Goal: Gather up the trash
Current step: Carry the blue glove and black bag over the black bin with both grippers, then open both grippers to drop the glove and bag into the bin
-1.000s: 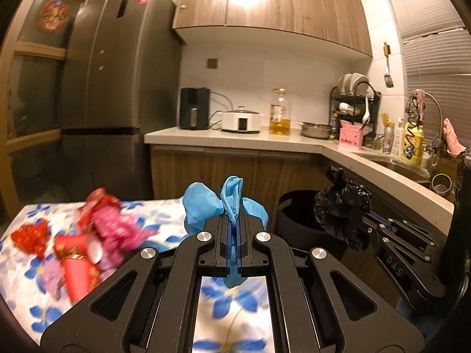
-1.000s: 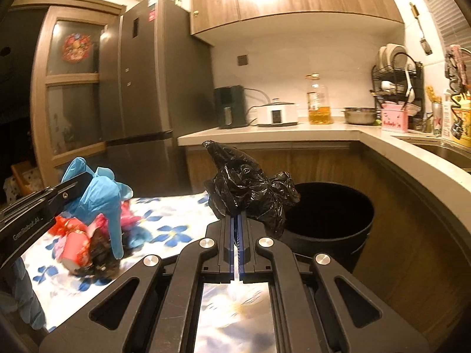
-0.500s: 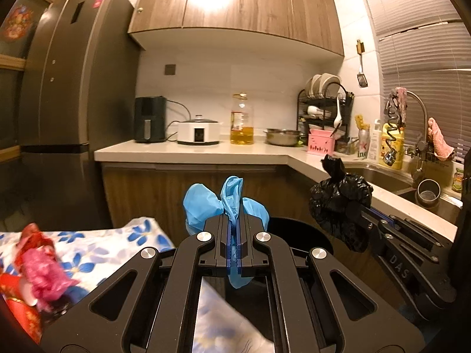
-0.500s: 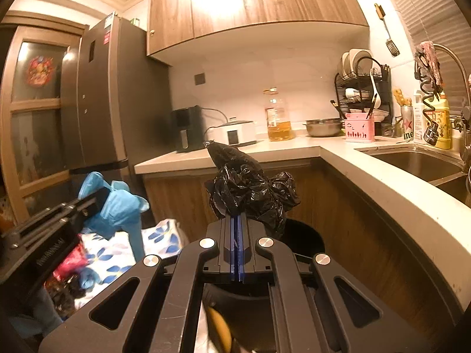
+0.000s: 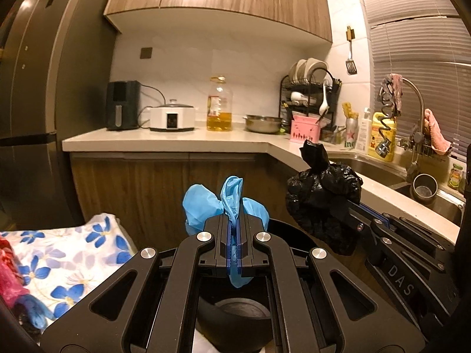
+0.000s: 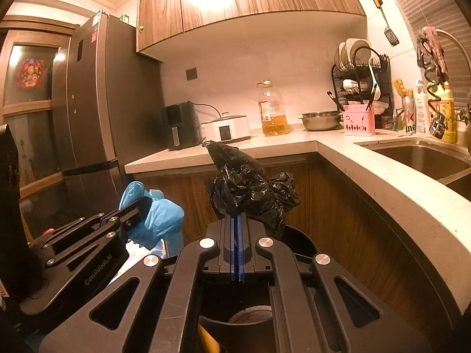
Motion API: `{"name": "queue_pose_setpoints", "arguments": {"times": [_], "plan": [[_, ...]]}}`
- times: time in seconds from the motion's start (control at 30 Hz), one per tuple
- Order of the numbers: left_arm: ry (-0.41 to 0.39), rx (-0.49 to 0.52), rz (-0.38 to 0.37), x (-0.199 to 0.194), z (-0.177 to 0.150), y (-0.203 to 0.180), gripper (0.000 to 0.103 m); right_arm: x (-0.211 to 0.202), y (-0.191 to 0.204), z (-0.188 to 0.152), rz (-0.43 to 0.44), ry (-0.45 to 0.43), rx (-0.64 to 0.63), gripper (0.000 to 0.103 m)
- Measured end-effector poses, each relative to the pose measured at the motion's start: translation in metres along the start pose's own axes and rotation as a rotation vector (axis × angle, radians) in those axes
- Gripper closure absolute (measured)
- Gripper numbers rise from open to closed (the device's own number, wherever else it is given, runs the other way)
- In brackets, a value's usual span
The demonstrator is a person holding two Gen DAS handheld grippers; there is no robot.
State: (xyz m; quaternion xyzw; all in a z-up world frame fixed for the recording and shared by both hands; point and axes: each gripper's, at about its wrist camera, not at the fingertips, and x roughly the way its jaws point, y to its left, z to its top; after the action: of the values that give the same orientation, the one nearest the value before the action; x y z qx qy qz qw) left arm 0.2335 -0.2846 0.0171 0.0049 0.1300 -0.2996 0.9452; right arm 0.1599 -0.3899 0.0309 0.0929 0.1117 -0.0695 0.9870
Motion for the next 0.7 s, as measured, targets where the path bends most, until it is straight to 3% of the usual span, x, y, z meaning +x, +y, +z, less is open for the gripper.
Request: {"name": "queue_pose_setpoints", "arguments": {"times": [0.47, 0.5, 0.53, 0.57, 0.6, 0.7], "plan": [[0.049, -0.012, -0.056, 0.041, -0.013, 0.003, 0.101, 0.025, -0.007, -0.001, 0.034, 0.007, 0.018, 0.098], [0.053, -0.018, -0.061, 0.043, -0.014, 0.005, 0.101, 0.026, -0.008, -0.001, 0.036, 0.005, 0.016, 0.09], [0.057, -0.024, -0.066, 0.045, -0.014, 0.005, 0.101, 0.027, -0.009, -0.002, 0.035, 0.003, 0.018, 0.074], [0.064, -0.033, -0.077, 0.047, -0.015, 0.007, 0.101, 0.028, -0.01, -0.002, 0.043, 0.001, 0.026, 0.067], [0.073, -0.037, -0.083, 0.049, -0.015, 0.008, 0.1, 0.029, -0.011, -0.003, 0.048, 0.002, 0.032, 0.062], [0.086, -0.028, -0.078, 0.053, -0.018, 0.008, 0.088, 0.031, -0.015, -0.004, 0.026, 0.009, 0.04, 0.061]]}}
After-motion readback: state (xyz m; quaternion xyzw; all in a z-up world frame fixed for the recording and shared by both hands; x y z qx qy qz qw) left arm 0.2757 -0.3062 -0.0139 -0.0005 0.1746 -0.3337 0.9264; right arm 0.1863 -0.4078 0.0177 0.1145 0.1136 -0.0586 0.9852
